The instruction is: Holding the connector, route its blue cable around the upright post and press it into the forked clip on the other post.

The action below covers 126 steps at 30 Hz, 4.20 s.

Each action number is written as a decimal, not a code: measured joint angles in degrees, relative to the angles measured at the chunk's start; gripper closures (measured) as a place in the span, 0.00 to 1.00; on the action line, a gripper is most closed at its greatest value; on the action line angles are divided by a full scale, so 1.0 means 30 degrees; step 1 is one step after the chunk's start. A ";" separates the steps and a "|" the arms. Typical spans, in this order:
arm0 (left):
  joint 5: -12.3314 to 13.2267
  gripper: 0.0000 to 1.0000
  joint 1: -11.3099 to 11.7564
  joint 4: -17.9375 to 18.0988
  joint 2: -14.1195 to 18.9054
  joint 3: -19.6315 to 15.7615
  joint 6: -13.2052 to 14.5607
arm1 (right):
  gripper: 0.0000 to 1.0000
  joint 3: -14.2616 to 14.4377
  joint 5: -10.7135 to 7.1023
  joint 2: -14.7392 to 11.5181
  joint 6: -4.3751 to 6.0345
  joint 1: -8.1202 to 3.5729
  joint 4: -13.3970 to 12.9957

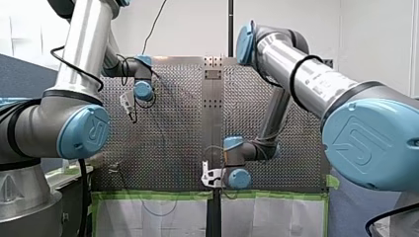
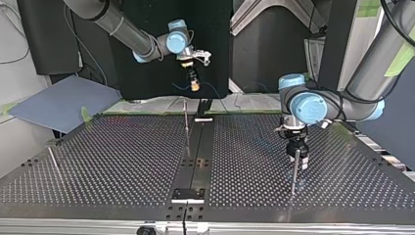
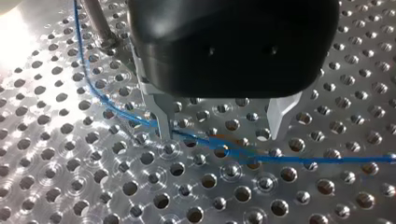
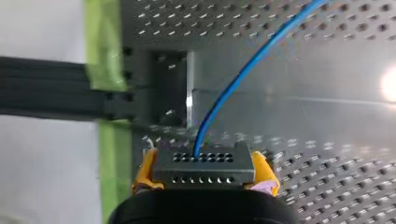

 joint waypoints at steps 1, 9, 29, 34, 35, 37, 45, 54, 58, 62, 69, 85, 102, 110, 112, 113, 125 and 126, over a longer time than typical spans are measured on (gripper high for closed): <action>-0.0018 0.02 -0.0004 -0.0003 0.0004 -0.0003 0.0004 | 1.00 0.0030 0.0143 0.0205 -0.0015 -0.0031 -0.0172; -0.0145 0.02 -0.0012 -0.0020 0.0008 0.0000 0.0140 | 1.00 0.0119 0.1101 0.1542 -0.0087 -0.0275 -0.0997; -0.0210 0.02 0.0014 0.0002 0.0006 -0.0004 0.0178 | 1.00 0.1154 0.0460 0.3544 -0.0183 -0.3257 -0.3463; -0.0208 0.02 0.0012 -0.0016 0.0010 -0.0003 0.0179 | 1.00 0.1142 0.0410 0.4124 -0.0220 -0.3955 -0.4067; -0.0208 0.02 0.0007 -0.0018 0.0009 -0.0001 0.0178 | 1.00 0.1142 0.0401 0.4263 -0.0228 -0.4037 -0.4180; -0.0209 0.02 0.0002 -0.0032 0.0009 -0.0003 0.0179 | 1.00 0.1142 0.0388 0.4525 -0.0242 -0.4172 -0.4358; -0.0208 0.02 -0.0012 -0.0074 0.0002 -0.0008 0.0179 | 1.00 0.1140 0.0271 0.4904 -0.0463 -0.4311 -0.4459; -0.0280 0.02 -0.0017 -0.0080 0.0003 -0.0014 0.0179 | 1.00 0.1182 0.0424 0.4877 -0.1763 -0.4322 -0.3802; -0.0340 0.02 -0.0017 -0.0079 0.0003 -0.0012 0.0189 | 1.00 0.1556 0.0455 0.4447 -0.2019 -0.4325 -0.3998; -0.0363 0.02 -0.0017 -0.0061 0.0007 -0.0011 0.0197 | 1.00 0.2232 0.0476 0.3756 -0.1965 -0.4390 -0.4615; -0.0476 0.02 -0.0018 -0.0067 0.0008 -0.0012 0.0207 | 1.00 0.3610 0.0591 0.2376 -0.2223 -0.4246 -0.5348; -0.0545 0.02 -0.0023 -0.0123 0.0012 -0.0011 0.0295 | 1.00 0.6049 0.0740 -0.0251 -0.2404 -0.4346 -0.6208; -0.0943 0.02 -0.0156 -0.0352 0.0001 -0.0011 0.0639 | 1.00 0.6381 -0.0672 -0.3104 -0.2316 -0.4862 -0.6056; -0.1281 0.02 -0.0198 -0.0518 0.0008 -0.0011 0.0871 | 1.00 0.6383 -0.1962 -0.3305 -0.2178 -0.5080 -0.6038; -0.1392 0.02 -0.0200 -0.0560 0.0010 -0.0008 0.0957 | 1.00 0.6383 -0.2315 -0.3300 -0.2143 -0.5103 -0.6005; -0.1452 0.02 -0.0202 -0.0582 0.0009 -0.0010 0.0985 | 1.00 0.6382 -0.2445 -0.3299 -0.2132 -0.5112 -0.5991; -0.1658 0.02 -0.0356 -0.1175 0.0014 -0.0009 0.0994 | 1.00 0.6380 -0.3267 -0.3270 -0.1606 -0.5365 -0.5867; -0.1653 0.02 -0.0361 -0.1267 0.0013 -0.0010 0.0893 | 1.00 0.6379 -0.3274 -0.3264 -0.1595 -0.5386 -0.5861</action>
